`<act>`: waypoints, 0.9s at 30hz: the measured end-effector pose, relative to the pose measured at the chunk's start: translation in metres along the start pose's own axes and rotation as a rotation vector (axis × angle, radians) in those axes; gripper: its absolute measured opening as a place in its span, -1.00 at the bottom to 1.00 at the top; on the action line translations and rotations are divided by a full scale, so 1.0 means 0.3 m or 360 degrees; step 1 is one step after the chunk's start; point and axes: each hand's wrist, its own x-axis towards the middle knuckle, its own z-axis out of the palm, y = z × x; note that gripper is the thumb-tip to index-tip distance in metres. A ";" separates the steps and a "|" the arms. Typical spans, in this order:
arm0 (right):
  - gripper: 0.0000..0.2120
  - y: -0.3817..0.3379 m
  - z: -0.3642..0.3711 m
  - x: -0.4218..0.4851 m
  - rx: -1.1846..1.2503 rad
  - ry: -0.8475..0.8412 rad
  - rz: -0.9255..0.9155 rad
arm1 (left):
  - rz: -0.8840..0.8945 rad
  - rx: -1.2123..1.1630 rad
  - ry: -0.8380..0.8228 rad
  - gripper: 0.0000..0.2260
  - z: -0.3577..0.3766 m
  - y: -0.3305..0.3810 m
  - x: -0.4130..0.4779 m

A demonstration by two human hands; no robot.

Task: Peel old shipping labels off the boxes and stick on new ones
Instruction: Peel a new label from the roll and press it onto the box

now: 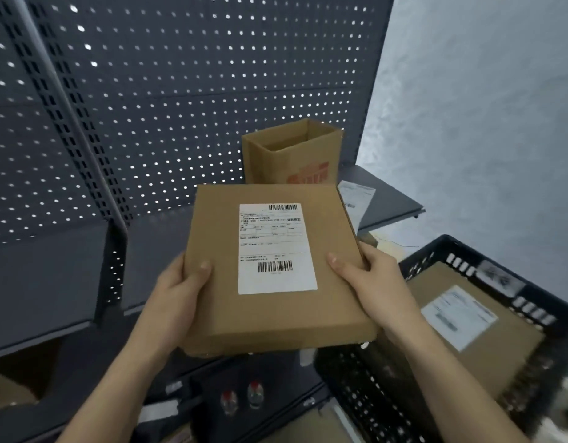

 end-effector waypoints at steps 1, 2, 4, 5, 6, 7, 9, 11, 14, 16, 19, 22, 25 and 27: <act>-0.79 0.018 -0.044 -0.025 0.0017 0.0049 0.0010 | 0.0009 0.0005 -0.0043 -0.78 0.042 0.001 -0.007; -0.80 0.036 -0.087 -0.048 0.0036 0.0098 0.0024 | 0.0015 0.0008 -0.0090 -0.78 0.085 0.003 -0.011; -0.78 0.067 -0.166 -0.089 0.0049 0.0214 0.0056 | 0.0024 0.0018 -0.0202 -0.76 0.173 0.008 -0.007; -0.77 0.082 -0.206 -0.106 0.0034 0.0285 0.0071 | 0.0027 0.0024 -0.0265 -0.74 0.220 0.009 0.002; -0.75 0.099 -0.244 -0.118 0.0012 0.0359 0.0085 | 0.0025 0.0029 -0.0320 -0.73 0.269 0.011 0.015; -0.74 0.116 -0.280 -0.127 -0.0005 0.0427 0.0103 | 0.0023 0.0035 -0.0375 -0.72 0.318 0.015 0.029; -0.71 0.152 -0.349 -0.139 -0.0009 0.0558 0.0142 | 0.0042 0.0046 -0.0508 -0.72 0.421 0.020 0.064; -0.70 0.186 -0.409 -0.145 0.0008 0.0691 0.0174 | 0.0054 0.0042 -0.0636 -0.71 0.526 0.023 0.104; -0.72 0.229 -0.483 -0.149 -0.0028 0.0874 0.0216 | 0.0023 0.0033 -0.0827 -0.72 0.678 0.017 0.168; -0.72 0.263 -0.515 -0.147 -0.0058 0.1018 0.0276 | 0.0010 0.0024 -0.0949 -0.76 0.769 0.006 0.215; -0.72 0.312 -0.542 -0.139 -0.0088 0.1211 0.0387 | 0.0015 0.0051 -0.1140 -0.76 0.887 -0.010 0.276; -0.79 0.348 -0.560 -0.137 -0.0105 0.1376 0.0456 | 0.0040 0.0096 -0.1308 -0.76 0.991 -0.026 0.312; -0.80 0.404 -0.571 -0.154 -0.0096 0.1547 0.0540 | 0.0052 0.0170 -0.1487 -0.76 1.089 -0.050 0.331; -0.73 0.448 -0.573 -0.170 -0.0103 0.1645 0.0601 | 0.0050 0.0199 -0.1574 -0.76 1.148 -0.069 0.332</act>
